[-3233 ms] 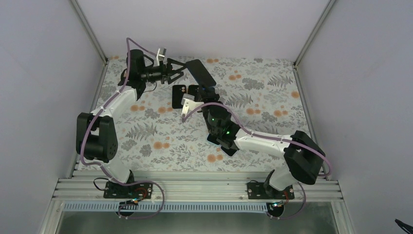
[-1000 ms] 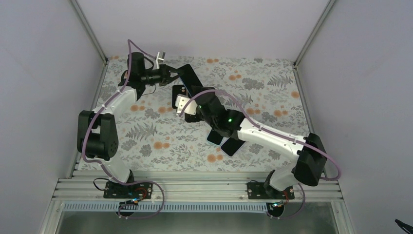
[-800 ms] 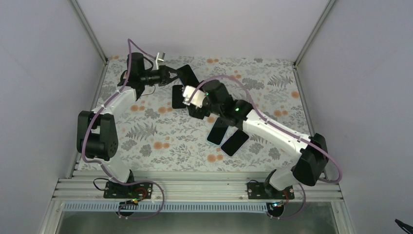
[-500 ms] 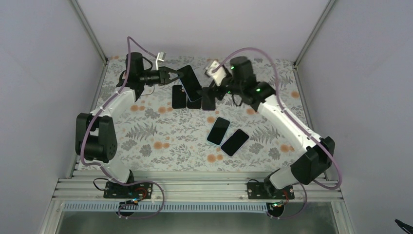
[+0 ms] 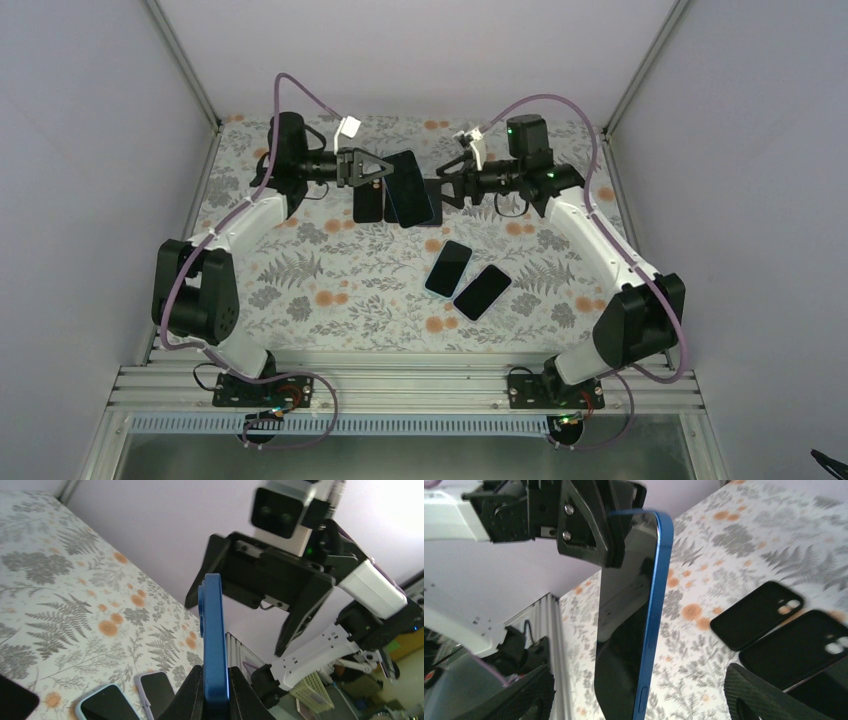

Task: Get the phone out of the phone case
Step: Place the phone at the center of the board.

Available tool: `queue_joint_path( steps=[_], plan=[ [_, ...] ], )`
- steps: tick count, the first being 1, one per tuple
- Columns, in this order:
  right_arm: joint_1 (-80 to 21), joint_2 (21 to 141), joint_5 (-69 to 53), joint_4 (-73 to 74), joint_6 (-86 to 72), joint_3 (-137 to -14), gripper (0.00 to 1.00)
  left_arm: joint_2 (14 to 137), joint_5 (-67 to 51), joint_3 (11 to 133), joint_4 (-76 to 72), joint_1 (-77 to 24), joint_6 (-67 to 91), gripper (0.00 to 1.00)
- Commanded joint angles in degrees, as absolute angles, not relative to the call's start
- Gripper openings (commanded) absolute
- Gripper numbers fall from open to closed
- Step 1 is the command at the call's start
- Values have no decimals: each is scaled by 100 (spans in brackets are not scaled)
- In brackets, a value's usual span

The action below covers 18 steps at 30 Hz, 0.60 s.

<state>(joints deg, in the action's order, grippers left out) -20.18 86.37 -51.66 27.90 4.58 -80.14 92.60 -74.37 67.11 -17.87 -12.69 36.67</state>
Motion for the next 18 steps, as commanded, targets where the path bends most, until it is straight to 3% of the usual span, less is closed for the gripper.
queue_joint_path(
  steps=[1,18],
  plan=[
    [-2013,8692,-6140,2494,-100,-7666,76,9041,-7751,7064,-1476,-1476,2847,2],
    [-2021,8882,-6760,2253,-474,-7321,33,9123,-7708,7441,-855,-1767,2234,2]
  ],
)
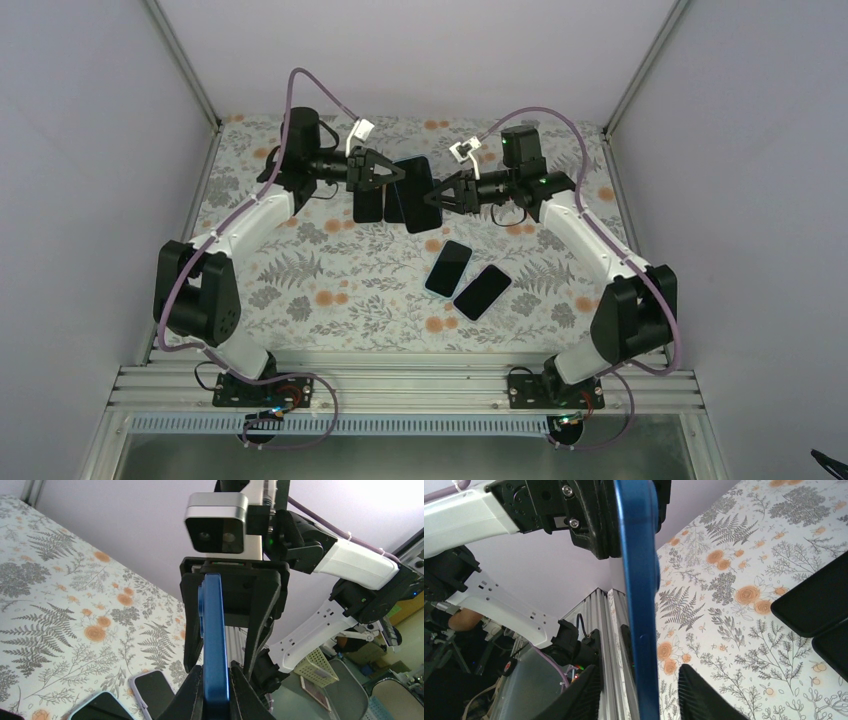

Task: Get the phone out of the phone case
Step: Place the phone at the center of the board.

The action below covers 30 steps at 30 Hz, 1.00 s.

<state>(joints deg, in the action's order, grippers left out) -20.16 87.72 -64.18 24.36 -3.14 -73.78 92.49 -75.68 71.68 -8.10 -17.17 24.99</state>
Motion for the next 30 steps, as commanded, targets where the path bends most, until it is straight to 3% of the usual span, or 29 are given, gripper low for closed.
queue_joint_path(
  steps=[1,4,8,10,13,19,21,30],
  plan=[
    [-2021,8890,-6773,2238,-489,-7317,32,9126,-7708,7450,-846,-1778,2233,2],
    [-2026,8919,-6813,2189,-541,-7313,24,9147,-7690,7489,-784,-1804,2196,2],
    [-2021,8933,-6830,2156,-605,-7313,4,9201,-7583,7567,-583,-1819,2072,2],
    [-2014,8923,-6828,2132,-631,-7304,4,9220,-7465,7633,-396,-1819,1964,6],
    [-1970,8925,-6803,2111,-666,-7308,4,9241,-7324,7726,-174,-1806,1828,27],
    [-1725,8976,-6784,2039,-789,-7272,4,9248,-6997,7832,74,-1712,1720,84],
    [-1592,9005,-6717,2046,-787,-7256,4,9232,-6824,7882,226,-1670,1659,97],
    [-1031,9463,-5977,2423,-641,-7370,4,9267,-5780,8268,1037,-1582,1371,100]
  ],
)
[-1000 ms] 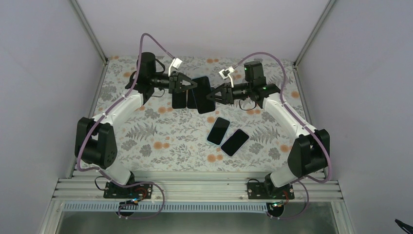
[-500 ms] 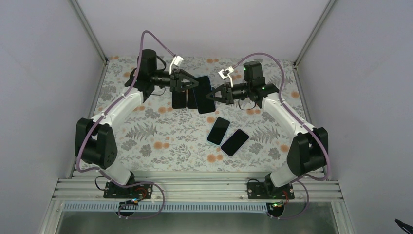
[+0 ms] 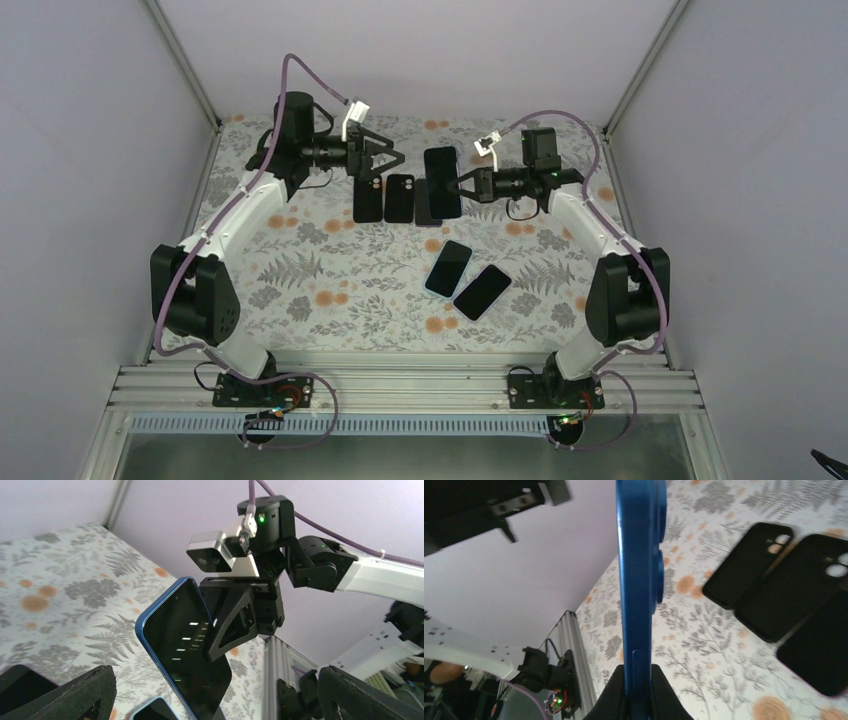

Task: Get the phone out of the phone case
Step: Place the phone at the center of the board.

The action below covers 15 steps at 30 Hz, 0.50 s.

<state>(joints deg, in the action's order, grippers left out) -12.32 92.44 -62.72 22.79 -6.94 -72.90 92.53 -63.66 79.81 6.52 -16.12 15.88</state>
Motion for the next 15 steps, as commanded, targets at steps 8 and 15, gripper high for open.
queue_joint_path(
  steps=[8,15],
  plan=[
    [-613,10161,-5760,2655,-544,-7602,4,9317,-5063,8305,1283,-1551,1521,100],
    [-386,10919,-5777,2997,-363,-7980,4,9266,-4828,8206,1225,-1549,1548,100]
  ],
)
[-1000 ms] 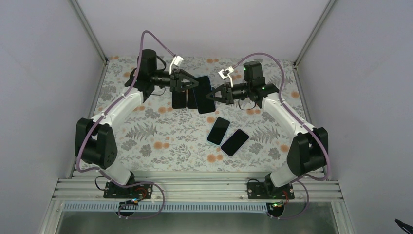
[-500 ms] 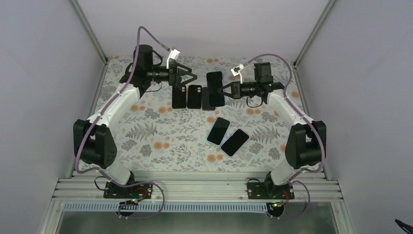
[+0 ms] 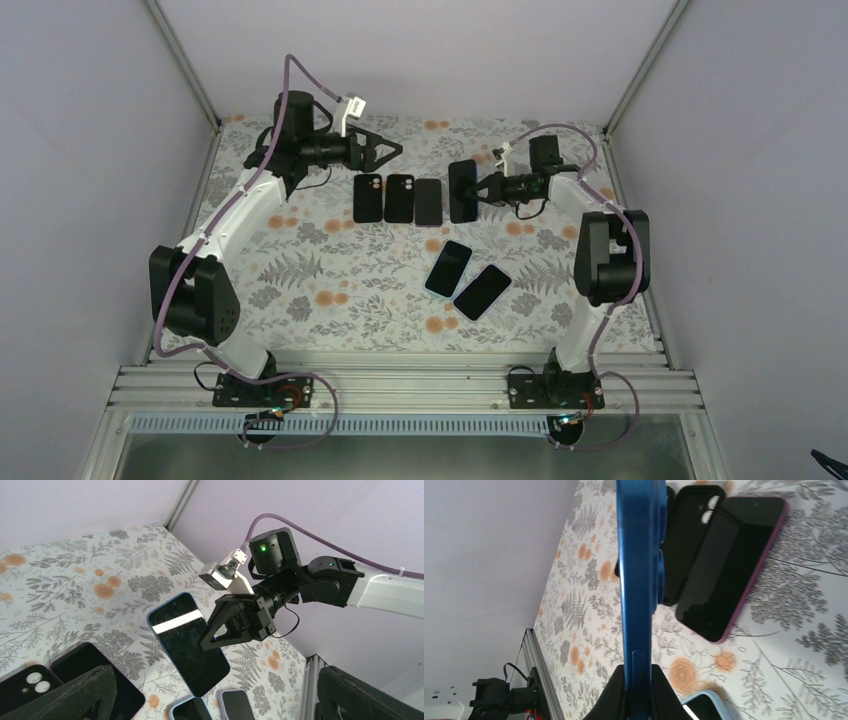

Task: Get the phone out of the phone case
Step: Place the phone at the center of the board.

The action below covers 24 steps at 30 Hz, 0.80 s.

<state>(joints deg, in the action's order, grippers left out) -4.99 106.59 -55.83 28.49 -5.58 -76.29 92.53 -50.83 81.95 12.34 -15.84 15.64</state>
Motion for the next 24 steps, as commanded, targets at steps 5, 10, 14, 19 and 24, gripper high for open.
queue_joint_path(
  steps=[5,10,14,19,24],
  plan=[
    [-284,11408,-5798,3140,-359,-8351,4,9220,-4652,8200,1271,-1549,1542,100],
    [-230,11880,-5958,3180,-430,-8572,4,9169,-4660,8069,1200,-1529,1595,100],
    [-188,12196,-6139,3176,-535,-8740,4,9208,-4703,8103,1203,-1530,1653,100],
    [-150,12492,-6300,3201,-613,-8921,4,9315,-4892,8084,1054,-1480,1981,100],
    [-127,12771,-6489,3178,-754,-9058,4,9435,-4953,8134,1022,-1432,2083,100]
  ],
)
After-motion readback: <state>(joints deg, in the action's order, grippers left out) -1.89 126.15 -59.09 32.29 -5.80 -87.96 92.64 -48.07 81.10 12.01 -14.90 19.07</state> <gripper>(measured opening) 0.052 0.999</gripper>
